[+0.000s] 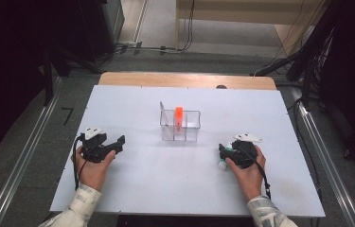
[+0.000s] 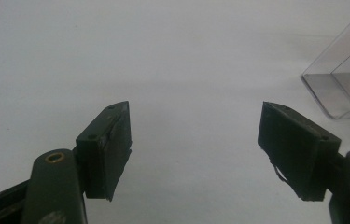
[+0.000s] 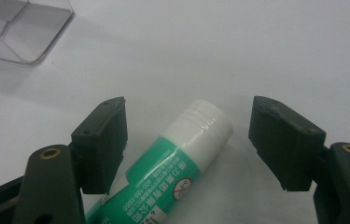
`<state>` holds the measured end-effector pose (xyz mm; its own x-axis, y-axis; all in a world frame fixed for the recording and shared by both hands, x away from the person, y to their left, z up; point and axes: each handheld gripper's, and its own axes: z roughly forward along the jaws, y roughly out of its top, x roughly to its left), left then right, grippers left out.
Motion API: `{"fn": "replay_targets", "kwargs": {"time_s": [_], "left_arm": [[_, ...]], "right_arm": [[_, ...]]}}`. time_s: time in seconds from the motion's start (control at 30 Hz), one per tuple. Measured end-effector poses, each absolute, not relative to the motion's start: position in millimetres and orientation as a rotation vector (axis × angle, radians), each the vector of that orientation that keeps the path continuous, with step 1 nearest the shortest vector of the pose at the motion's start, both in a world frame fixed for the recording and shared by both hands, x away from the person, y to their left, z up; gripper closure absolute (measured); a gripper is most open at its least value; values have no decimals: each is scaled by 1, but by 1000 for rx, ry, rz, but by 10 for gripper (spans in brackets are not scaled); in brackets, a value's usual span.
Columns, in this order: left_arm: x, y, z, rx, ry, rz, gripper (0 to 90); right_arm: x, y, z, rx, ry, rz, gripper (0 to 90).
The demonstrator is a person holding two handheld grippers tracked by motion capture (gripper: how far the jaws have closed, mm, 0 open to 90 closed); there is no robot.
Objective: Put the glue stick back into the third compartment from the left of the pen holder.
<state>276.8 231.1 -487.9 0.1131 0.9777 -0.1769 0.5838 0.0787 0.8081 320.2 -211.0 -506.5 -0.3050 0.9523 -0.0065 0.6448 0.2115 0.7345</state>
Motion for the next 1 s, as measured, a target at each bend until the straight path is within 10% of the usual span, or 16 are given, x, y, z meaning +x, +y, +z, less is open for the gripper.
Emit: {"fn": "replay_targets", "kwargs": {"time_s": [1.0], "left_arm": [[277, 231, -488, 1602, 1563, 627, 261]], "right_arm": [[314, -207, -509, 1506, 2034, 857, 391]]}}
